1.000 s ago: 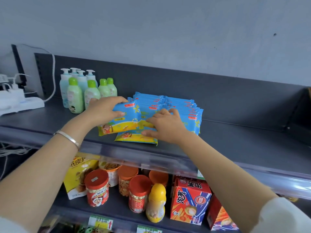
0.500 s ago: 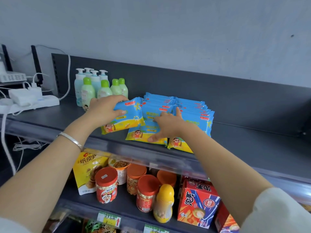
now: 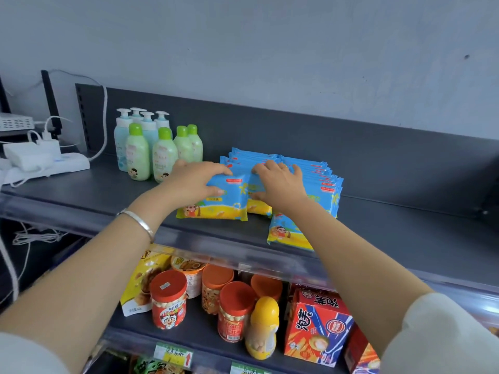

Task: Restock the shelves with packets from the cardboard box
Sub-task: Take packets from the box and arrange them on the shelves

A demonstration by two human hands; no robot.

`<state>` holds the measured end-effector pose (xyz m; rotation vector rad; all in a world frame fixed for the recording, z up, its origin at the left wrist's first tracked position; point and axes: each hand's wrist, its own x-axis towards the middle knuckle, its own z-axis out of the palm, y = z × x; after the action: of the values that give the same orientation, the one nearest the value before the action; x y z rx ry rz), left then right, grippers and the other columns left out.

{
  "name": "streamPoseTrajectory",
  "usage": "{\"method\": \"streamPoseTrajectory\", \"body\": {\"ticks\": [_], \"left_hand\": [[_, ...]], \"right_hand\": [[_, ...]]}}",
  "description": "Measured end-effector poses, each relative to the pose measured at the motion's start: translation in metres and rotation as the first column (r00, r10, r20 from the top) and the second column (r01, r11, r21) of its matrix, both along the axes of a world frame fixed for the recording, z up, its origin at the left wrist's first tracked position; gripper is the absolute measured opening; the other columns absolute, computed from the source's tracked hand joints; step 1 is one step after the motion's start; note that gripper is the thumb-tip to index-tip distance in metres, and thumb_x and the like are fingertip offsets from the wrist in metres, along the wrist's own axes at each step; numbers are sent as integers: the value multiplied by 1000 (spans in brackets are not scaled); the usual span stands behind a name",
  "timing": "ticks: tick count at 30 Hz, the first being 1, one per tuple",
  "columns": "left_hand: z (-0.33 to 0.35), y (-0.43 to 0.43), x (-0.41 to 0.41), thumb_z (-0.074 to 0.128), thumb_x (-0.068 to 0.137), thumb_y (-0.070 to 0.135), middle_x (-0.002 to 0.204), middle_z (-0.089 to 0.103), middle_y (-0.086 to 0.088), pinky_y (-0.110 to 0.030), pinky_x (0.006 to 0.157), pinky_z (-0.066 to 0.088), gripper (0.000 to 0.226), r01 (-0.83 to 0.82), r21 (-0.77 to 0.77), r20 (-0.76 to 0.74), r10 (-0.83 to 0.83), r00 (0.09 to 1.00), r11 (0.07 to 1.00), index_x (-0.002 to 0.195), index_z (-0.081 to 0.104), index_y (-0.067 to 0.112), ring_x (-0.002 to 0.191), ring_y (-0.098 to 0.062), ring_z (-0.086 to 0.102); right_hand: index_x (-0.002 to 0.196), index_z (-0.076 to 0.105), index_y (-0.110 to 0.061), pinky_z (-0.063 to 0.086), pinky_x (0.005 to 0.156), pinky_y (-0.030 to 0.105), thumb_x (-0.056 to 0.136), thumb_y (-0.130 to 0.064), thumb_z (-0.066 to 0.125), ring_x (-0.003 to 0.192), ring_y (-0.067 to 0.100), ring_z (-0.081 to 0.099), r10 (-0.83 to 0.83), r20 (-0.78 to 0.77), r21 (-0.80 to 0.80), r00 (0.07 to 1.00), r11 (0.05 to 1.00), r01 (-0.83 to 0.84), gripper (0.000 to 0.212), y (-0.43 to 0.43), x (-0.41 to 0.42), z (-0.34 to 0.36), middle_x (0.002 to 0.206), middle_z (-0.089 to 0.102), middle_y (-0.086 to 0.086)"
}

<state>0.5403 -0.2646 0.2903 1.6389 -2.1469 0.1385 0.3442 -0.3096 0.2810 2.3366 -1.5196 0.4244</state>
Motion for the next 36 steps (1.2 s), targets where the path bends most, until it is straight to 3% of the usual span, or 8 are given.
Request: {"method": "streamPoseTrajectory", "body": {"ticks": [3, 8, 15, 19, 22, 27, 32, 36], "left_hand": [[-2, -13, -19, 56, 91, 35, 132, 51, 12, -36, 93, 23, 39, -14, -11, 90, 15, 996, 1000, 128, 46, 36, 121, -13, 42], [-6, -32, -39, 57, 85, 30, 137, 41, 11, -43, 102, 21, 55, -89, 46, 177, 80, 981, 995, 135, 36, 40, 125, -17, 35], [-19, -33, -35, 64, 82, 31, 144, 23, 7, -40, 104, 19, 78, -39, -63, 125, 47, 991, 997, 144, 18, 43, 132, -20, 24], [-24, -27, -38, 65, 81, 33, 144, 23, 7, -38, 104, 18, 79, -29, -73, 132, 38, 991, 997, 144, 19, 43, 132, -19, 23], [-25, -22, -41, 67, 79, 37, 142, 25, 8, -37, 103, 17, 78, -10, -90, 123, 21, 992, 996, 143, 23, 43, 132, -19, 23], [-27, -17, -43, 66, 81, 39, 142, 26, 7, -40, 105, 18, 75, 21, -84, 170, -6, 985, 996, 143, 24, 42, 134, -19, 20], [-26, -17, -40, 62, 87, 37, 146, 25, 9, -42, 103, 25, 71, 31, 55, 164, -39, 986, 998, 144, 21, 43, 135, -18, 20], [-24, -18, -34, 64, 86, 34, 149, 22, 8, -40, 102, 28, 78, 42, 110, 196, -63, 979, 993, 147, 16, 40, 137, -19, 17]], "right_hand": [[133, 45, -27, 20, 112, 51, 87, -37, 63, 130, 26, 39, 7, 56, -10, 998, 1000, -7, 51, -2, -14, 0, 133, 45, 1], [132, 50, -25, 32, 105, 39, 89, -29, 58, 123, 26, 43, 43, 82, -77, 996, 996, -37, 44, 9, -35, 0, 130, 49, 2], [124, 56, -21, 38, 92, 34, 91, -28, 55, 115, 26, 43, 61, 127, -77, 990, 996, -51, 34, 30, -62, 1, 121, 51, 3], [121, 57, -25, 41, 91, 36, 90, -40, 57, 112, 25, 45, 15, 109, 42, 994, 999, -19, 35, 36, -74, 0, 116, 54, 2], [116, 58, -25, 43, 85, 33, 85, -56, 58, 107, 20, 53, -17, 122, 225, 992, 974, -11, 44, 43, -82, 5, 113, 57, -2], [135, 45, -26, 38, 105, 39, 78, -62, 62, 124, 18, 47, -45, 50, 563, 998, 826, 10, 70, 56, -91, 6, 133, 50, -5], [149, 26, -20, 27, 114, 40, 79, -61, 62, 139, 21, 30, -64, 39, 623, 997, 782, 26, 88, 54, -90, 0, 153, 30, -3], [142, 35, -21, 37, 103, 44, 73, -61, 68, 125, 26, 41, -69, -27, 500, 997, 863, 73, 86, 56, -84, 2, 135, 43, 4]]}}
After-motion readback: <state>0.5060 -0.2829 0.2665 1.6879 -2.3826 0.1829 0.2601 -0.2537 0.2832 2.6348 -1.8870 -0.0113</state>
